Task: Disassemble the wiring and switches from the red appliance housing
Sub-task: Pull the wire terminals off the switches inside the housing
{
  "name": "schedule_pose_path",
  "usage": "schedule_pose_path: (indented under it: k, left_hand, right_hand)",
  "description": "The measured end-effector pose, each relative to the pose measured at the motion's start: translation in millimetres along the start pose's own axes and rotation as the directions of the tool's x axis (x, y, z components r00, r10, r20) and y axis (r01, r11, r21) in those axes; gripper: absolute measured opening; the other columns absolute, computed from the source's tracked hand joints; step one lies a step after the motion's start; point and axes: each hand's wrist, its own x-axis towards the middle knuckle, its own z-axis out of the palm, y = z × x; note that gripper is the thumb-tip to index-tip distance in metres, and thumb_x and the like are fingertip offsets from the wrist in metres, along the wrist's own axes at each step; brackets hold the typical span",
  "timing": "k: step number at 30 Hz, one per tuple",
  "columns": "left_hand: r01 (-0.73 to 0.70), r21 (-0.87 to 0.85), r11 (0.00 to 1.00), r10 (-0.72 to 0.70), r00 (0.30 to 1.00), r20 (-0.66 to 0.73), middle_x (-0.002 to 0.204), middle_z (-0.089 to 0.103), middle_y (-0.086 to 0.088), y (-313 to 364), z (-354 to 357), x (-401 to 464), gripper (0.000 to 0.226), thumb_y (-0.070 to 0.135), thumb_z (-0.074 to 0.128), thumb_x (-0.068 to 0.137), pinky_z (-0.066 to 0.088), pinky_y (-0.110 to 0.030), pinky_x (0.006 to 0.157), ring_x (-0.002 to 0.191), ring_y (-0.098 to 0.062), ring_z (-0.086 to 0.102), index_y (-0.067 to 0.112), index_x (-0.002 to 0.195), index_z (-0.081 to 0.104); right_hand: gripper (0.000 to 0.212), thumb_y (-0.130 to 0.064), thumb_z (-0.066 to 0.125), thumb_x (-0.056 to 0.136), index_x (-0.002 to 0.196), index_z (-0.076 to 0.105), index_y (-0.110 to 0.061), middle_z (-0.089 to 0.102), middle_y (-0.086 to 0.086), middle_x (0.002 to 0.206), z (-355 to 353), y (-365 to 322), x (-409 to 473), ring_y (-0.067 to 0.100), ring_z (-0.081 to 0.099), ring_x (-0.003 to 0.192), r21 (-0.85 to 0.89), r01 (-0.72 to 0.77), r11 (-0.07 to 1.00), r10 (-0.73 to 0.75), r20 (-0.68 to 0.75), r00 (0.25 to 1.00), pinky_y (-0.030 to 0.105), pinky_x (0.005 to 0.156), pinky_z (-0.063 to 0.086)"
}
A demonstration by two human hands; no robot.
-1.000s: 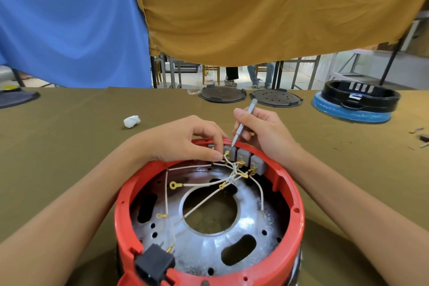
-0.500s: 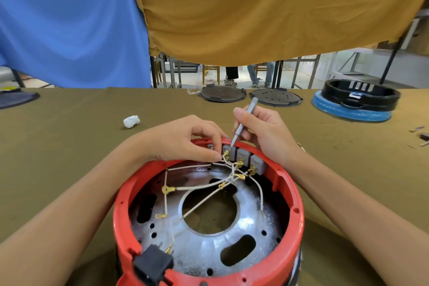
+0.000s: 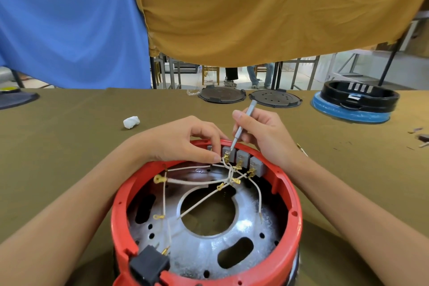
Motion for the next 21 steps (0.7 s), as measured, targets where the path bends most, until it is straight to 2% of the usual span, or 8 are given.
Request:
schedule_pose_path:
  k: [4,9,13,16,18,21]
  left_hand:
    - [0.002,0.006,1.0,-0.002,1.0,-0.002,0.121,0.066,0.014,0.5,-0.2,-0.4,0.003,0.019,0.076,0.086,0.04,-0.023,0.105,0.118,-0.002,0.059,0.019,0.084,0.075]
    - [0.001,0.019,1.0,-0.001,1.0,-0.026,0.12,0.067,0.008,0.5,-0.1,-0.5,0.003,0.021,0.077,0.085,0.04,-0.035,0.109,0.116,-0.004,0.06,0.019,0.085,0.076]
    - [0.001,0.041,0.999,0.001,0.998,-0.061,0.115,0.069,0.01,1.1,-0.1,-0.9,0.005,0.026,0.079,0.083,0.04,-0.025,0.105,0.116,0.001,0.059,0.022,0.085,0.076]
    - [-0.001,0.074,0.997,0.008,0.996,-0.094,0.109,0.07,0.013,1.5,-0.9,-0.3,0.011,0.033,0.08,0.08,0.044,-0.03,0.103,0.114,-0.004,0.061,0.029,0.087,0.073]
    - [0.025,0.107,0.994,-0.011,0.992,-0.122,0.106,0.07,0.018,2.0,-2.0,-0.5,0.019,0.043,0.081,0.076,0.048,-0.034,0.097,0.107,-0.003,0.063,0.035,0.088,0.068]
    - [0.059,0.175,0.983,-0.032,0.987,-0.156,0.098,0.066,0.026,2.0,-5.1,-2.3,0.03,0.053,0.08,0.07,0.048,-0.023,0.078,0.097,0.003,0.063,0.038,0.09,0.063]
  right_hand:
    - [0.035,-0.029,0.058,0.1,0.075,0.066,-0.006,0.053,0.0,0.055,-0.7,0.0,0.2,0.009,0.049,0.052,-0.012,-0.007,1.0,0.008,0.023,1.0,0.018,0.062,0.047]
    - [0.034,-0.029,0.053,0.102,0.079,0.065,-0.007,0.054,0.001,0.058,1.3,2.2,1.3,0.013,0.056,0.06,0.115,-0.036,0.993,0.034,0.013,0.999,0.034,0.074,0.055]
    - [0.035,-0.031,0.05,0.103,0.082,0.065,-0.008,0.056,0.001,0.059,0.5,1.1,-1.0,0.016,0.064,0.066,0.103,-0.052,0.993,0.049,0.027,0.998,0.037,0.079,0.058]
    - [0.035,-0.031,0.05,0.102,0.082,0.064,-0.007,0.056,0.002,0.058,-0.6,-0.2,-2.9,0.031,0.07,0.075,0.076,-0.055,0.996,0.055,0.005,0.998,0.042,0.081,0.059]
    - [0.035,-0.031,0.05,0.102,0.082,0.064,-0.006,0.056,0.003,0.058,-0.9,-1.1,-4.0,0.041,0.07,0.087,0.059,-0.061,0.996,0.061,-0.005,0.998,0.046,0.082,0.057]
    - [0.035,-0.031,0.051,0.103,0.082,0.064,-0.006,0.056,0.006,0.059,-1.1,-2.4,-5.4,0.043,0.069,0.09,0.024,-0.07,0.997,0.07,-0.017,0.997,0.05,0.084,0.056]
